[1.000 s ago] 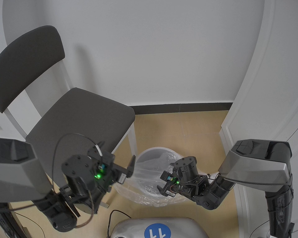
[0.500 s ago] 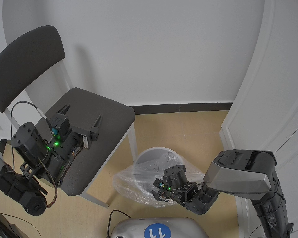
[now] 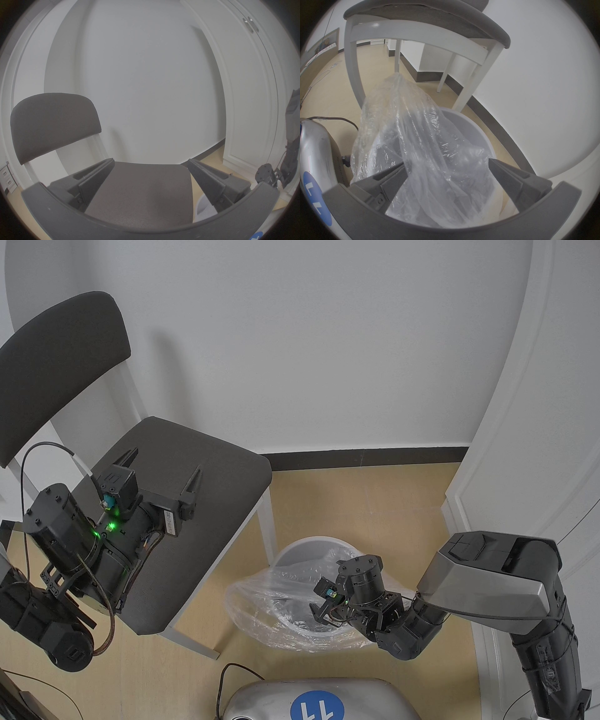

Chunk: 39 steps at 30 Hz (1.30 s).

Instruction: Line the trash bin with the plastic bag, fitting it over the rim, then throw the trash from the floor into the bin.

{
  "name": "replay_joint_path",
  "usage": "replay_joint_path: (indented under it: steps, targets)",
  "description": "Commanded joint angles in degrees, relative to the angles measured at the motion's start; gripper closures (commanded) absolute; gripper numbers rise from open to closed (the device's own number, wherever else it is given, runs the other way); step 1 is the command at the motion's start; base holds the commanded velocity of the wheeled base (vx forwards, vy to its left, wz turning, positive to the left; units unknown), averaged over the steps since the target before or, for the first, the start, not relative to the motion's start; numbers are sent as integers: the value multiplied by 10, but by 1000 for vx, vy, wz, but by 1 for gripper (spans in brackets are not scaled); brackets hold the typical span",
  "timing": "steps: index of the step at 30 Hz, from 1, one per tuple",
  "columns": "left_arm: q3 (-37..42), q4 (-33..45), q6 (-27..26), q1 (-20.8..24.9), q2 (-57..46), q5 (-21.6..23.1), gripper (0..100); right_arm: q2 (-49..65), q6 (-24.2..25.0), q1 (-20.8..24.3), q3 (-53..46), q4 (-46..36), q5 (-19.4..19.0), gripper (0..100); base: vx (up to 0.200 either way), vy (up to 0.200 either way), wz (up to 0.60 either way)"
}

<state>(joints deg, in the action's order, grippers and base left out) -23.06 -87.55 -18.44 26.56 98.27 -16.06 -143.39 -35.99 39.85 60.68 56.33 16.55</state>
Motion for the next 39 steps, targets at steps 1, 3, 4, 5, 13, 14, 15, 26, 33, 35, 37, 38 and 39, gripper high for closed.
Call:
replay_joint_path:
  steps: [1,3,4,5,13,14,15,26,33,35,37,38,39]
  targets:
    - [0,-1,0,0,6,0,0,4,0,-2,0,0,0,0,0,0,0]
    - [0,-1,0,0,9,0,0,-3,0,-6,4,1,1,0,0,0,0]
    - [-1,0,0,0,10,0,0,-1,0,-6,4,1,1,0,0,0,0]
    - [-1,0,0,0,10,0,0,2,0,-6,4,1,1,0,0,0,0]
    - [-1,-1,0,0,10,0,0,27,-8,-6,7,2,1,0,0,0,0]
    - [-1,-1,0,0,10,0,0,26,-8,-6,8,2,1,0,0,0,0]
    - [-1,-1,0,0,10,0,0,25,-8,-6,13,2,1,0,0,0,0]
    - [0,-1,0,0,10,0,0,35,-8,2,8,2,0,0,0,0,0]
    - [-1,-1,-1,0,12,0,0,31,-8,8,16,2,1,0,0,0,0]
    - [0,-1,-1,0,12,0,0,32,-8,8,15,2,0,0,0,0,0]
    - [0,-1,-1,0,13,0,0,33,-8,9,15,2,0,0,0,0,0]
    - [0,-1,-1,0,13,0,0,33,-8,9,15,2,0,0,0,0,0]
    - [0,-1,-1,0,13,0,0,32,-8,9,15,2,1,0,0,0,0]
